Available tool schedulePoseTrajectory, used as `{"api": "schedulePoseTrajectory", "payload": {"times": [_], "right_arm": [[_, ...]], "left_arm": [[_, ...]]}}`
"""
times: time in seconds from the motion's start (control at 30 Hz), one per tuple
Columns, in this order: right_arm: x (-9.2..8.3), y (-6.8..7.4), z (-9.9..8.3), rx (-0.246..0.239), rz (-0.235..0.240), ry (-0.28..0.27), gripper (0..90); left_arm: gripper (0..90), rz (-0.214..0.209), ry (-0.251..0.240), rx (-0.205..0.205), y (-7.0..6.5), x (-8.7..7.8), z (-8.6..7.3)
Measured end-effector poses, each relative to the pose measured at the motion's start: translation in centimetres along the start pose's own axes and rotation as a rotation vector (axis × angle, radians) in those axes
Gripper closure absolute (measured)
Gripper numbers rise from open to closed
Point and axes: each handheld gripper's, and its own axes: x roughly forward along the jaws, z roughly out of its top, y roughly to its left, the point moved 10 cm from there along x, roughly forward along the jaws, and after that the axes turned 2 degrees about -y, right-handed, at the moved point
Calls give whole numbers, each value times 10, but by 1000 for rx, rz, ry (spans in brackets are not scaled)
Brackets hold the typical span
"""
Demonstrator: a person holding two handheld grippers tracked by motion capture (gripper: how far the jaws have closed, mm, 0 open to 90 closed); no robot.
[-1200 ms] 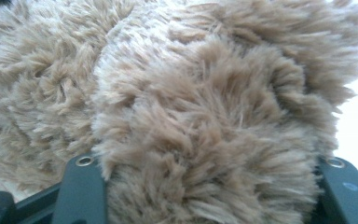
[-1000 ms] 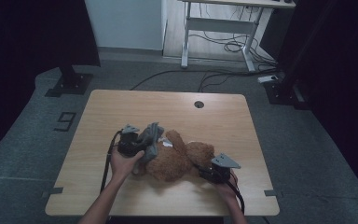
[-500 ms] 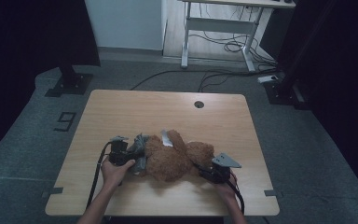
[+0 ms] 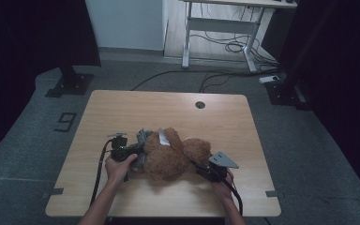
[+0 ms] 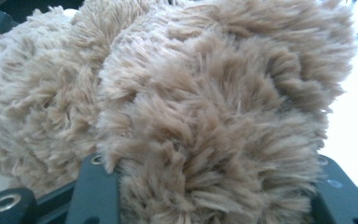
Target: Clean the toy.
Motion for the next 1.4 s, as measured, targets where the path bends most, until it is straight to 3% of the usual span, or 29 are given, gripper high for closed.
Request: {"api": "schedulePoseTrajectory", "payload": {"times": [0.13, 0.3, 0.47, 0.6, 0.67, 0.77, 0.83, 0.93, 1.07, 1.2, 1.3, 1.4], "right_arm": [[15, -1, 13, -26, -19, -32, 476], [31, -10, 27, -98, -67, -70, 472], [29, -20, 9, -116, -62, -34, 446], [18, -17, 0, -121, -31, -31, 439], [12, -16, -4, -125, -15, -18, 433], [7, -16, -8, -127, -2, -7, 427], [5, -16, -10, -122, -4, 0, 422], [4, -17, -13, -119, -6, 0, 418], [3, -17, -13, -121, -9, 1, 414], [1, -15, -13, -119, -7, -8, 411], [0, -15, -14, -126, -2, -14, 407], [-1, -16, -17, -138, -7, 5, 401]], "left_arm": [[781, -3, -38, -16, 5, -2, 19], [779, -8, -67, -22, 8, -3, 32], [764, -12, -37, -4, 8, -3, 20], [752, -14, -51, 25, 1, -21, 20], [752, -17, -91, 39, -4, -38, 28], [752, 1, -134, 94, -18, -63, 46], [751, 7, -169, 143, -35, -76, 60], [751, 0, -186, 202, -60, -83, 73], [753, -10, -153, 295, -98, -62, 73], [755, 21, -74, 396, -124, -15, 58], [754, 78, 27, 418, -118, 23, 38], [759, 107, 41, 420, -105, 39, 24]]}}
